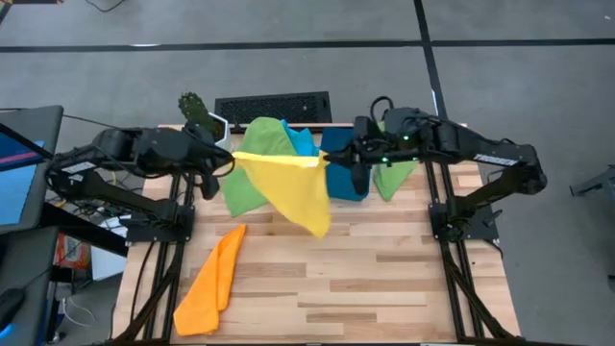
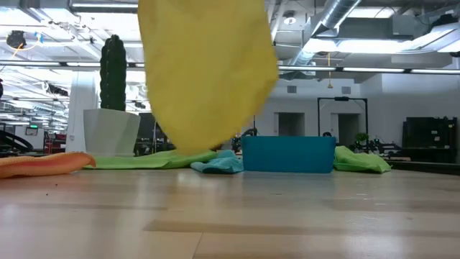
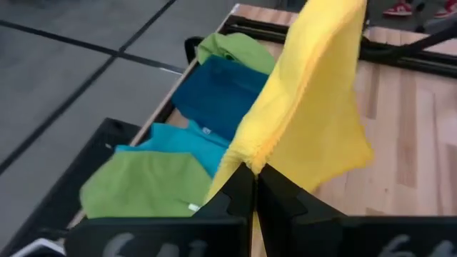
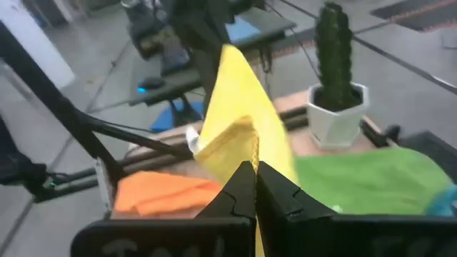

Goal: Fold microfiber towels
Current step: Fold the yellow towel

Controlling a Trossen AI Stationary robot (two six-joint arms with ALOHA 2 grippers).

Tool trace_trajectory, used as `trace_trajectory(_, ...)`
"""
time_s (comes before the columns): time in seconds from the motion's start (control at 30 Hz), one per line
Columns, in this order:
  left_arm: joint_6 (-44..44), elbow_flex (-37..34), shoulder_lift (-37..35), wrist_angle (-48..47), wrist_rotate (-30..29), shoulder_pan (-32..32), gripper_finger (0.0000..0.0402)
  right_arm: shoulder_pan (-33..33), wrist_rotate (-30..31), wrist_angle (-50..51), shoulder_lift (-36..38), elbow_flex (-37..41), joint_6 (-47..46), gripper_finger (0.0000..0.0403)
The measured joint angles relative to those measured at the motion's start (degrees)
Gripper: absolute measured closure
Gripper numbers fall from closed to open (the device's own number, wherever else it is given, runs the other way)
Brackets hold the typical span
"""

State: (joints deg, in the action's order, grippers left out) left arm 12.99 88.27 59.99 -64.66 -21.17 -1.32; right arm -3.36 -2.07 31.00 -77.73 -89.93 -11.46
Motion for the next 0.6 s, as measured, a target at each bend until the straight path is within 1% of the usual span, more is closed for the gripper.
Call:
trace_trajectory(0.17, 1.6, -0.4, 2.0, -0.5, 2.8, -0.2, 0.0401, 0.6, 1.1, 3.1, 0.6, 0.0, 0.1, 0.038)
trace_trajectory(0.3, 1.7, -0.5, 5.7, -3.3, 4.0, -1.5, 0.0401, 2.7, 4.2, 7.2, -1.4, 0.0, 0.0, 0.0378)
trace_trajectory(0.37, 2.3, -0.5, 8.0, -5.4, 4.2, -2.7, 0.0401, 4.4, 5.3, 7.6, -3.4, 0.0, 0.0, 0.0381)
trace_trajectory(0.5, 4.6, -0.5, 12.2, -9.4, 4.4, -6.2, 0.0401, 8.2, 5.7, 7.8, -6.7, -0.1, -0.5, 0.0384)
trace_trajectory(0.6, 7.2, -0.5, 14.4, -12.7, 4.4, -9.6, 0.0401, 11.3, 7.2, 11.1, -8.8, 0.0, -2.6, 0.0378)
